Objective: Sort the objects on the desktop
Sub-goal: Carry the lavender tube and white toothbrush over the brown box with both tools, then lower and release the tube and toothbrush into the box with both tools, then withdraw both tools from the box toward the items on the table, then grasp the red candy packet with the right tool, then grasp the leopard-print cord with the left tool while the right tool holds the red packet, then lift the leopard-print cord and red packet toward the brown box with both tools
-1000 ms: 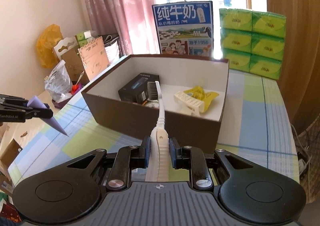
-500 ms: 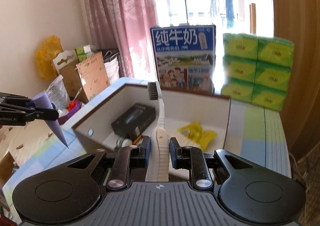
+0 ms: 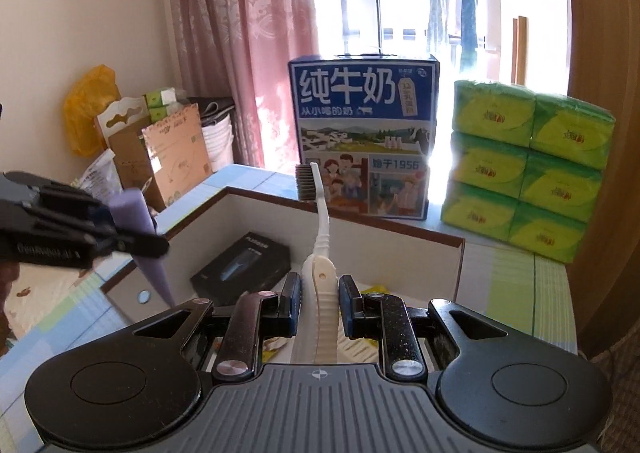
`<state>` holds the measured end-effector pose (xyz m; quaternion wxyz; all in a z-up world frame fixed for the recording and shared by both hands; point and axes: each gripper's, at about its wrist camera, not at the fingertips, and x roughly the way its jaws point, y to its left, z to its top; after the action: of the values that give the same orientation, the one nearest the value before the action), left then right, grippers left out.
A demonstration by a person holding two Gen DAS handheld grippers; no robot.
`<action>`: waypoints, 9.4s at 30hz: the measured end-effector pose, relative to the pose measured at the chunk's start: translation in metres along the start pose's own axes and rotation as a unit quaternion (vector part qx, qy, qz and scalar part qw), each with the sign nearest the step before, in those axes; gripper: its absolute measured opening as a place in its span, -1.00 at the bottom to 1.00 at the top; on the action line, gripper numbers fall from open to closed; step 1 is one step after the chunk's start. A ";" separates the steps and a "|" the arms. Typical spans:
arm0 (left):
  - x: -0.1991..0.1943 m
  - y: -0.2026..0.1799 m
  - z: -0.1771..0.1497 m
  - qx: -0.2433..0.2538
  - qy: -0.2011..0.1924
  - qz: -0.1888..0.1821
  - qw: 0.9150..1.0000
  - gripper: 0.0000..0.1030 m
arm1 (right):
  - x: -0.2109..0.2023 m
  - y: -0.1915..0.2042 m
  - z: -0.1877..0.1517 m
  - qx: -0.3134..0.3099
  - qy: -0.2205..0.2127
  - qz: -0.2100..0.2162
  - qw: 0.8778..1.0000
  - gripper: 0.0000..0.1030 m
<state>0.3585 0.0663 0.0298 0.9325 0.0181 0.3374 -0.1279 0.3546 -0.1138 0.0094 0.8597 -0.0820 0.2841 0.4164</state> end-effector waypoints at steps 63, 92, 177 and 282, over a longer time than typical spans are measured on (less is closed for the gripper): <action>0.112 0.012 -0.029 -0.022 0.182 0.022 0.983 0.61 | 0.088 0.000 -0.039 -0.075 0.158 0.041 0.984 0.69; 0.020 -0.002 -0.029 -0.024 0.127 0.081 0.988 0.90 | 0.001 0.018 -0.034 0.039 0.085 -0.032 0.995 0.96; -0.017 -0.047 -0.184 0.023 0.194 0.020 0.980 0.84 | -0.053 0.037 -0.202 0.193 0.216 -0.140 0.947 0.03; -0.033 -0.007 -0.220 -0.006 0.135 0.020 0.991 -0.35 | -0.086 0.023 -0.206 0.161 0.197 -0.167 0.952 -0.36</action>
<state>0.1949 0.0930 -0.1190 0.8810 0.0364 0.4601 -0.1040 0.2080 -0.2339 -0.1108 0.8458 -0.0691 0.4935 0.1906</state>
